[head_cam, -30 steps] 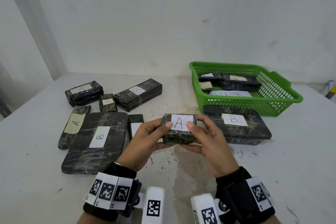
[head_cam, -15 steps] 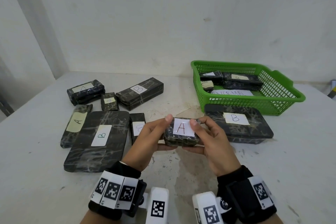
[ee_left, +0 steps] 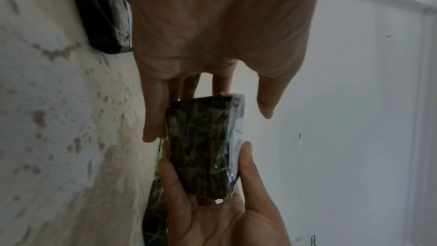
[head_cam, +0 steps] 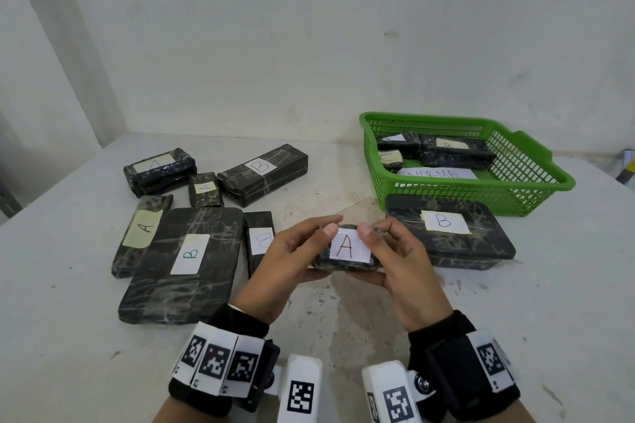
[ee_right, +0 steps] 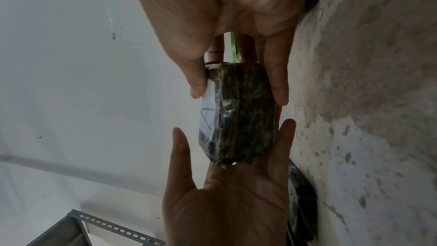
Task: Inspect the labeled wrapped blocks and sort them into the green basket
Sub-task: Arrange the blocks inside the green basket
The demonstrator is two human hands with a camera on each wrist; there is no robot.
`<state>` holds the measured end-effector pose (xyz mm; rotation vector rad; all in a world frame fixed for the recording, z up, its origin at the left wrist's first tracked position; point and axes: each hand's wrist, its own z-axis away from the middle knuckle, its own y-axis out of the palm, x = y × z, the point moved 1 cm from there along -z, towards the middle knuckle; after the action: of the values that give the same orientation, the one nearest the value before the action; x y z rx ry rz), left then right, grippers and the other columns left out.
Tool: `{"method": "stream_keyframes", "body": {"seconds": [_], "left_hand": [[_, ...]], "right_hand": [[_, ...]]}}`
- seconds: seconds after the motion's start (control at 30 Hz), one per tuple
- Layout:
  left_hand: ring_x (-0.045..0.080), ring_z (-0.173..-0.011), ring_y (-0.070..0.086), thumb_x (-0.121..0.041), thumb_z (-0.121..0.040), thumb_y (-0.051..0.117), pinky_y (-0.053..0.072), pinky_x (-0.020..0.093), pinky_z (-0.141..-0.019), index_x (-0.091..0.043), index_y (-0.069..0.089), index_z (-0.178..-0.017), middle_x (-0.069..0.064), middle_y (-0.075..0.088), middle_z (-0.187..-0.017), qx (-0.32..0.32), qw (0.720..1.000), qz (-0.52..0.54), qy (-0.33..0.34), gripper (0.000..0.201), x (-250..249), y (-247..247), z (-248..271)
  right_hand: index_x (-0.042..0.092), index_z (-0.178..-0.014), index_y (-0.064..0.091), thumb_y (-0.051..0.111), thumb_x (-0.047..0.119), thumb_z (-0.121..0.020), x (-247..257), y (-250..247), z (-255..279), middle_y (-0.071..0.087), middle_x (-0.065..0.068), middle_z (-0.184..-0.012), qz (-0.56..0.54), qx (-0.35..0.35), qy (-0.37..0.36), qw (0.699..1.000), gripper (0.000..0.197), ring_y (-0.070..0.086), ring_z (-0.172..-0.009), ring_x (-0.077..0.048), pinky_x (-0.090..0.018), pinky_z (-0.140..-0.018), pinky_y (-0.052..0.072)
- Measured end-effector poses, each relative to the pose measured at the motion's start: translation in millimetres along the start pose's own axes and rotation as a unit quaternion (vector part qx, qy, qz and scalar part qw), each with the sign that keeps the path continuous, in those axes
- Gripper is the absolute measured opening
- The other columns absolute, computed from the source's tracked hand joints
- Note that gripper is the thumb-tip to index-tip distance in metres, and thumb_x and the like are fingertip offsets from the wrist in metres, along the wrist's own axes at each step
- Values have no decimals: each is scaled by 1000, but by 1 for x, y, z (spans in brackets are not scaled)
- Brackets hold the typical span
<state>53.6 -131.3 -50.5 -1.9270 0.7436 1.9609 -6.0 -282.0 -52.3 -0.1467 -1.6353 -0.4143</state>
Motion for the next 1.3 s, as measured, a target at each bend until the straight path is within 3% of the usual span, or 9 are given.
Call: {"method": "stream_keyframes", "body": {"seconds": [0.1, 0.2, 0.37, 0.5, 0.6, 0.83, 1.03, 1.17, 1.3], "left_hand": [[19, -107, 67, -50, -76, 58, 59, 38, -86, -28, 63, -122, -3, 72, -111, -3, 1000, 27, -16, 51, 0, 0, -1], [17, -104, 69, -43, -79, 60, 60, 37, -77, -22, 65, -119, -5, 73, -107, -6, 998, 57, -24, 45, 0, 2, -1], [20, -95, 72, -20, -75, 69, 60, 38, -82, -10, 63, -123, 3, 71, -104, -34, 996, 84, 16, 50, 1, -3, -2], [24, -99, 71, -11, -74, 80, 59, 36, -86, -13, 63, -125, 6, 67, -111, -30, 997, 65, 34, 54, 3, -5, -2], [26, -103, 68, -20, -77, 73, 55, 40, -92, -18, 65, -123, 10, 65, -117, -40, 996, 74, 36, 47, 6, -5, -4], [22, -95, 68, -32, -82, 61, 54, 49, -89, -17, 76, -94, 7, 74, -98, -107, 991, 39, 75, 24, 5, -4, -5], [29, -96, 67, -35, -83, 60, 53, 48, -87, -13, 73, -95, 14, 72, -101, -93, 993, 39, 64, 28, 5, -2, -4], [26, -87, 66, -30, -84, 61, 54, 44, -82, -3, 71, -92, 18, 70, -93, -112, 989, 26, 88, 30, 5, -4, -5], [24, -89, 67, -22, -89, 60, 56, 37, -80, 2, 69, -95, 22, 69, -102, -91, 992, 10, 87, 27, 7, -4, -4]], "right_hand": [[16, -93, 61, 71, 28, -74, 1, -1, -2, 71, -4, -109, -28, 11, -27, 999, 24, 65, -100, -21, -41, -85, 56], [15, -117, 53, 73, 20, -75, 2, -1, -2, 66, 1, -126, -48, 36, -28, 998, 47, 61, -116, -20, -49, -104, 47], [26, -135, 50, 80, 37, -78, 0, -2, -5, 60, -1, -134, -75, 32, 16, 997, 65, 55, -128, -22, -46, -103, 49], [20, -128, 59, 64, 34, -80, 1, -4, -6, 73, -8, -113, -67, 42, 40, 996, 50, 68, -109, -25, -37, -92, 56], [16, -120, 64, 64, 26, -80, 1, -5, -6, 75, -8, -104, -61, 35, 21, 997, 40, 71, -100, -24, -32, -82, 59], [15, -121, 62, 68, 26, -77, 0, -1, -5, 74, -7, -106, -75, 63, 27, 995, 46, 70, -102, -22, -33, -86, 58], [15, -121, 64, 71, 18, -75, 0, -3, -5, 74, -11, -108, -61, 60, 24, 996, 47, 70, -104, -28, -41, -87, 58], [12, -119, 62, 72, 27, -72, -2, 0, -6, 75, -8, -100, -71, 69, 34, 994, 50, 71, -97, -23, -32, -79, 59], [14, -99, 65, 72, 31, -73, -5, -1, -5, 74, -13, -96, -35, 46, 22, 998, 31, 72, -92, -24, -37, -77, 59]]}}
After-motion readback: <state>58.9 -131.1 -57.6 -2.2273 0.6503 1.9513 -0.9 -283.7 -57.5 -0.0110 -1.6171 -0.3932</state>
